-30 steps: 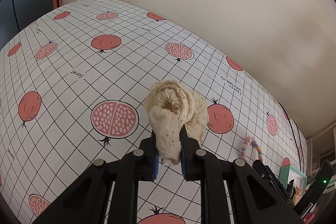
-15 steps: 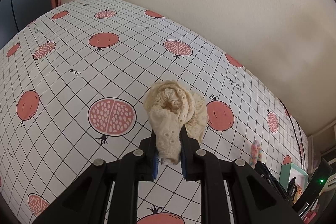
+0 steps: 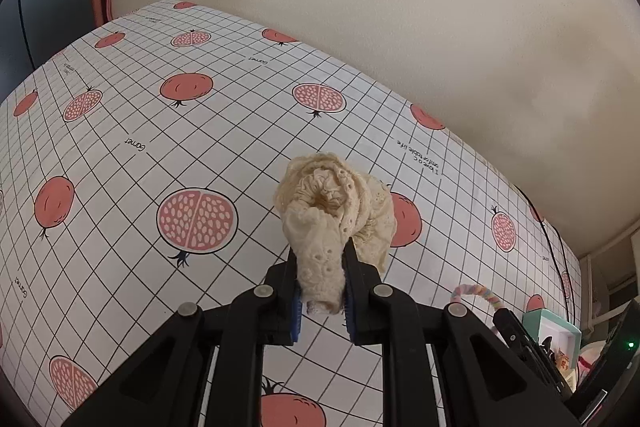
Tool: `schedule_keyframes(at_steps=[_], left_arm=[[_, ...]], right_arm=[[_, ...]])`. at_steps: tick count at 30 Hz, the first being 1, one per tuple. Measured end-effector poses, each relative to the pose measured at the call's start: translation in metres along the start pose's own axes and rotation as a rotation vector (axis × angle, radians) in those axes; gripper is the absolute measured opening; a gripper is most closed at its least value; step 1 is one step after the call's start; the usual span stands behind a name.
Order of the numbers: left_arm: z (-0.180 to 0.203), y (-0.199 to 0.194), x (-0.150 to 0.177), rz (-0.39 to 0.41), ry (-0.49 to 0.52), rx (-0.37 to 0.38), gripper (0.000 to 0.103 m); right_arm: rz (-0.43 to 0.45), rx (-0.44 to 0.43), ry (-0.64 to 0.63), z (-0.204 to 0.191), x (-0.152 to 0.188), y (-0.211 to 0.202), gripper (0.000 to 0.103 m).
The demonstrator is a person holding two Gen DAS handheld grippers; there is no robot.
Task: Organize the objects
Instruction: 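Carry the scrunchie and hair tie over the tray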
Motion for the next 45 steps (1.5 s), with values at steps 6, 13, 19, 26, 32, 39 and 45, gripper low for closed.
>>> schedule_keyframes(at_steps=[6, 13, 19, 26, 32, 39, 45], left_arm=[[0.033, -0.017, 0.003, 0.019, 0.045, 0.040, 0.017], [0.078, -0.049, 0.010, 0.055, 0.139, 0.087, 0.017], [0.115, -0.078, 0.017, 0.070, 0.197, 0.131, 0.017], [0.157, -0.109, 0.014, 0.088, 0.233, 0.193, 0.017], [0.189, -0.123, 0.025, 0.084, 0.268, 0.247, 0.017], [0.220, -0.120, 0.050, 0.038, 0.288, 0.306, 0.017], [0.254, -0.107, 0.082, -0.041, 0.344, 0.353, 0.017]], right_arm=[[0.045, 0.020, 0.008, 0.023, -0.020, -0.032, 0.007], [0.090, 0.062, 0.018, 0.057, -0.038, -0.073, 0.007], [0.122, 0.094, 0.035, 0.088, -0.049, -0.104, 0.007], [0.162, 0.134, 0.060, 0.127, -0.058, -0.139, 0.007], [0.183, 0.175, 0.098, 0.166, -0.059, -0.158, 0.007], [0.182, 0.216, 0.151, 0.207, -0.053, -0.163, 0.007], [0.137, 0.248, 0.188, 0.229, -0.039, -0.147, 0.007]])
Point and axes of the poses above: each gripper's, at about its wrist camera, not at the fingertips, and y roughly the way its jaws point, z to its right, x to its underside, the point moved 1 cm from there along y, roughly the way its jaws point, and after that the axes turned 14 degrees about z, right-handed, at the moved point
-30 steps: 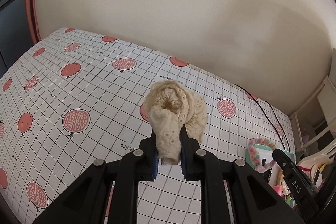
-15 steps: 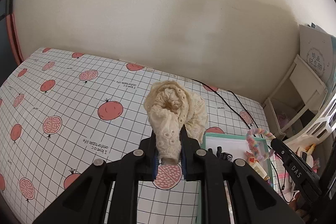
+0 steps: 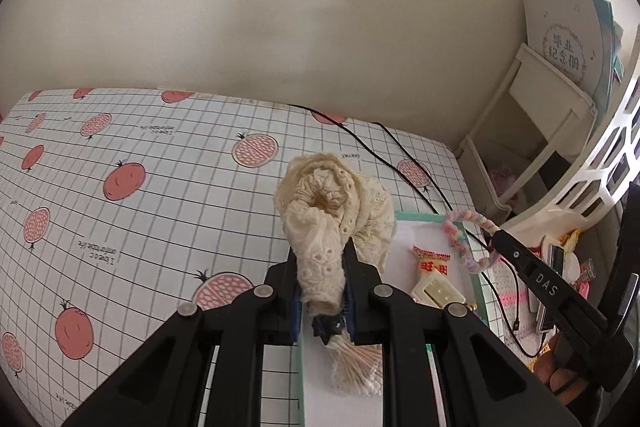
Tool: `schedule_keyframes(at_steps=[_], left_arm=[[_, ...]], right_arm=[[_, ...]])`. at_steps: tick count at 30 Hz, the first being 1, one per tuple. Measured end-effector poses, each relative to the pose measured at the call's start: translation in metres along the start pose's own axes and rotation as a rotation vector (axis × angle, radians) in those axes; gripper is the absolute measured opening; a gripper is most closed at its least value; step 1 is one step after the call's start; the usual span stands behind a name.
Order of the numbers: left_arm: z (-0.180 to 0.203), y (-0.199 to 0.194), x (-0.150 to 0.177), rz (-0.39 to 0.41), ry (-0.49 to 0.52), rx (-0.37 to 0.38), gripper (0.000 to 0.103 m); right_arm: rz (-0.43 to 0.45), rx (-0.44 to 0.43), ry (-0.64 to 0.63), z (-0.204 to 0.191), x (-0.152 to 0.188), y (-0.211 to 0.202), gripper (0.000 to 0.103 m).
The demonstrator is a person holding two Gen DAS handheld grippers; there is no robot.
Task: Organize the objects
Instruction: 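Carry the scrunchie and hair tie over the tray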
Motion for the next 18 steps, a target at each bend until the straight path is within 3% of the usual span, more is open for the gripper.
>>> schedule_keyframes(at_steps=[9, 18], left_arm=[[0.033, 0.034, 0.032, -0.123, 0.065, 0.039, 0.017], [0.036, 0.048, 0.043, -0.159, 0.103, -0.001, 0.018]], right_arm=[[-0.051, 0.031, 0.009, 0.014, 0.018, 0.025, 0.007], [-0.083, 0.058, 0.035, 0.025, 0.028, 0.041, 0.007]])
Point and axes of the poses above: each gripper's, at about its wrist camera, not at the fingertips, and y roughly the way its jaws point, z to its right, x to its underside, the point moved 1 cm from there along y, roughly the way its jaws point, and after that the axes turned 14 degrees about z, right-handed, at the moved point
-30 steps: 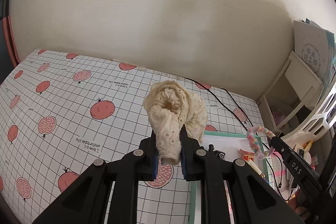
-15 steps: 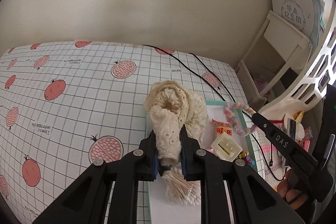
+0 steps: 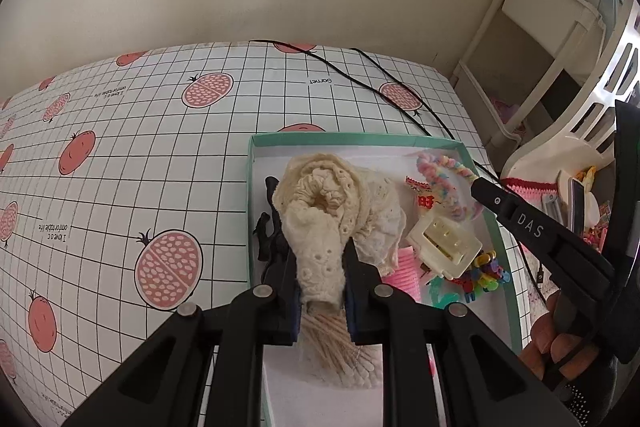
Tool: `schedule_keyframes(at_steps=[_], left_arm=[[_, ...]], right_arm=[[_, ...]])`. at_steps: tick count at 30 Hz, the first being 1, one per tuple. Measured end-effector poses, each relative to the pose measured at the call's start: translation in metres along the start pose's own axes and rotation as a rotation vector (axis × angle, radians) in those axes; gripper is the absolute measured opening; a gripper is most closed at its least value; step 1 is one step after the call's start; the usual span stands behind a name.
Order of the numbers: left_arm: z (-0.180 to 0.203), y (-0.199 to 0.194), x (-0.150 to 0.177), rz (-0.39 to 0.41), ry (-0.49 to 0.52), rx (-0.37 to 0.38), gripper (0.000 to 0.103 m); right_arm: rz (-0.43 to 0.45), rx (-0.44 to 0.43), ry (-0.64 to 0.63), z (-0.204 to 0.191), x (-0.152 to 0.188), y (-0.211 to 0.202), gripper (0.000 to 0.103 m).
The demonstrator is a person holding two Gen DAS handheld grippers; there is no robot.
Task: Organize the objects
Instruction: 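Lower both items into the tray and open both grippers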
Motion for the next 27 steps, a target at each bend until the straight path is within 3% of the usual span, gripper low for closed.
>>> schedule_keyframes(at_steps=[9, 21, 27], left_arm=[[0.005, 0.008, 0.005, -0.019, 0.034, -0.025, 0.019], [0.005, 0.000, -0.001, -0.011, 0.032, -0.018, 0.040], [0.002, -0.008, -0.006, 0.007, 0.021, -0.016, 0.042]], right_arm=[[-0.030, 0.013, -0.009, 0.000, 0.005, 0.009, 0.008], [-0.056, 0.018, -0.023, 0.000, 0.008, 0.009, 0.014], [-0.050, 0.007, -0.030, -0.004, 0.006, 0.004, 0.037]])
Point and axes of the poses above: each gripper's, at about its wrist camera, not at the fingertips, and y roughly the way its jaws point, z to its right, x to its underside, the point moved 1 cm from there along y, roughly the way its jaws point, and after that the axes turned 14 degrees about z, right-handed, at the moved point
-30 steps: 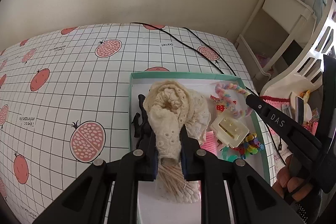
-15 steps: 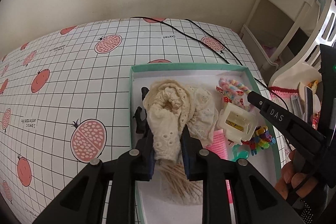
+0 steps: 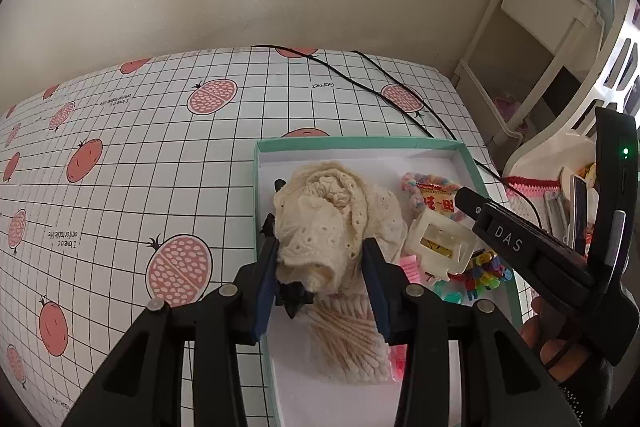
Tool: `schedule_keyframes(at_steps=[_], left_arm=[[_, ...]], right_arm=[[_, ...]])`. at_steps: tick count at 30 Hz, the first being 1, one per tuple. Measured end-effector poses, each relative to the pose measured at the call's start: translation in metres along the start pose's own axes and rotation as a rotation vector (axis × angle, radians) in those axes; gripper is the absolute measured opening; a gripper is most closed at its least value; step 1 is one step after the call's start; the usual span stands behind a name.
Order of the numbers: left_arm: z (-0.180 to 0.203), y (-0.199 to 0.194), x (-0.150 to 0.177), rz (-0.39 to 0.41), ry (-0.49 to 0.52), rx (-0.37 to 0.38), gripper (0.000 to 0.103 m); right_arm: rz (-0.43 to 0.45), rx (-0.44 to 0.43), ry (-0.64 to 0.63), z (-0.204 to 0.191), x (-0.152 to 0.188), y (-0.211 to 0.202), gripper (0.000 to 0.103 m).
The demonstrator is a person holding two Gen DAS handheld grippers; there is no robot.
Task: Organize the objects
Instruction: 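Lower both items into the tray and open both grippers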
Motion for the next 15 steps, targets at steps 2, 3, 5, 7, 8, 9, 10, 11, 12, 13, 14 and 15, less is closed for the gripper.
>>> schedule_keyframes(at_steps=[2, 3, 5, 7, 8, 9, 10, 11, 12, 13, 14, 15], left_arm=[[-0.003, -0.003, -0.004, 0.015, -0.009, 0.000, 0.043], [-0.005, -0.005, -0.006, 0.023, -0.014, -0.002, 0.044], [-0.010, -0.006, -0.008, 0.034, -0.027, -0.009, 0.047], [-0.015, -0.007, -0.010, 0.038, -0.036, -0.015, 0.049], [-0.017, -0.006, -0.010, 0.038, -0.044, -0.015, 0.050], [-0.019, -0.006, -0.011, 0.041, -0.052, -0.013, 0.050], [-0.021, -0.006, -0.012, 0.043, -0.061, -0.008, 0.050], [-0.023, -0.007, -0.013, 0.046, -0.068, -0.009, 0.051], [-0.024, -0.008, -0.014, 0.051, -0.072, -0.015, 0.053], [-0.026, -0.008, -0.015, 0.056, -0.073, -0.017, 0.055], [-0.027, -0.009, -0.015, 0.061, -0.077, -0.016, 0.056], [-0.028, -0.009, -0.016, 0.064, -0.082, -0.014, 0.056]], right_arm=[[0.002, -0.007, -0.008, -0.002, -0.001, -0.002, 0.038], [0.002, -0.008, -0.014, -0.004, -0.001, -0.003, 0.038], [-0.001, -0.011, -0.024, -0.006, 0.000, -0.004, 0.038], [-0.010, -0.011, -0.032, -0.008, 0.001, -0.003, 0.038], [-0.014, -0.012, -0.037, -0.009, 0.002, -0.002, 0.038], [-0.020, -0.014, -0.044, -0.011, 0.003, -0.002, 0.038], [-0.024, -0.016, -0.051, -0.013, 0.004, -0.002, 0.038], [-0.025, -0.016, -0.057, -0.014, 0.005, -0.002, 0.039], [-0.024, -0.014, -0.063, -0.016, 0.005, -0.003, 0.043], [-0.023, -0.014, -0.066, -0.017, 0.005, -0.003, 0.045], [-0.023, -0.017, -0.067, -0.017, 0.005, -0.004, 0.046], [-0.023, -0.019, -0.069, -0.018, 0.005, -0.005, 0.047]])
Point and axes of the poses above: each gripper's, at about its wrist camera, not at the fingertips, and y roughly the way its jaws point, z to its right, x to its underside, the point moved 1 cm from there along y, roughly the way its jaws point, and after that the axes turned 14 degrees about z, right-handed, at the moved point
